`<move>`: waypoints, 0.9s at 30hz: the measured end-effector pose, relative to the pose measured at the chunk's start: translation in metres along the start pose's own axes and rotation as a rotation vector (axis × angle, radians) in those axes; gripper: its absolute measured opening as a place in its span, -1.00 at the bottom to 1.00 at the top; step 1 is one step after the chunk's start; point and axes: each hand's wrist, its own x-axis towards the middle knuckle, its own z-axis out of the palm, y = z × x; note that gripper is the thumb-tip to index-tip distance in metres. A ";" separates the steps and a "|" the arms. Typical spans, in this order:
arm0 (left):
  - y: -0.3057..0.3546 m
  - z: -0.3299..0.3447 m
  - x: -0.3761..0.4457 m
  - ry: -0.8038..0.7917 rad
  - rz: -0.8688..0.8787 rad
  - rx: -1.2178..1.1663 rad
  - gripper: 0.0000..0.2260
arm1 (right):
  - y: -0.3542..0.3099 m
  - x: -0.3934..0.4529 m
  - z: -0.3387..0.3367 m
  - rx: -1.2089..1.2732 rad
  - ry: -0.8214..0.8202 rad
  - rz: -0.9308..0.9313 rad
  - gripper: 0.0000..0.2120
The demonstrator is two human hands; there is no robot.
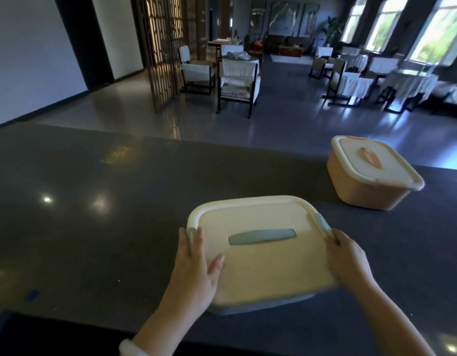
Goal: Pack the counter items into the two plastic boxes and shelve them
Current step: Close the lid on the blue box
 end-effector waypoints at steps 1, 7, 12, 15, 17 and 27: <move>0.000 0.002 -0.003 0.025 0.010 -0.061 -0.32 | 0.008 -0.010 -0.001 0.083 0.016 0.006 -0.77; -0.001 0.001 0.029 0.064 0.129 -0.134 -0.41 | 0.017 -0.036 0.008 0.422 0.151 0.035 -0.68; -0.005 0.004 0.062 0.095 0.158 -0.215 -0.45 | 0.009 -0.025 0.015 0.514 0.200 0.014 -0.61; 0.000 0.008 0.084 0.126 0.131 -0.280 -0.53 | 0.004 0.000 0.020 0.535 0.211 0.015 -0.63; 0.007 0.010 0.103 0.147 0.114 -0.311 -0.57 | -0.002 0.022 0.023 0.558 0.203 0.018 -0.64; 0.033 0.020 0.206 0.188 -0.043 -0.357 -0.57 | -0.026 0.137 0.041 0.579 0.088 -0.040 -0.62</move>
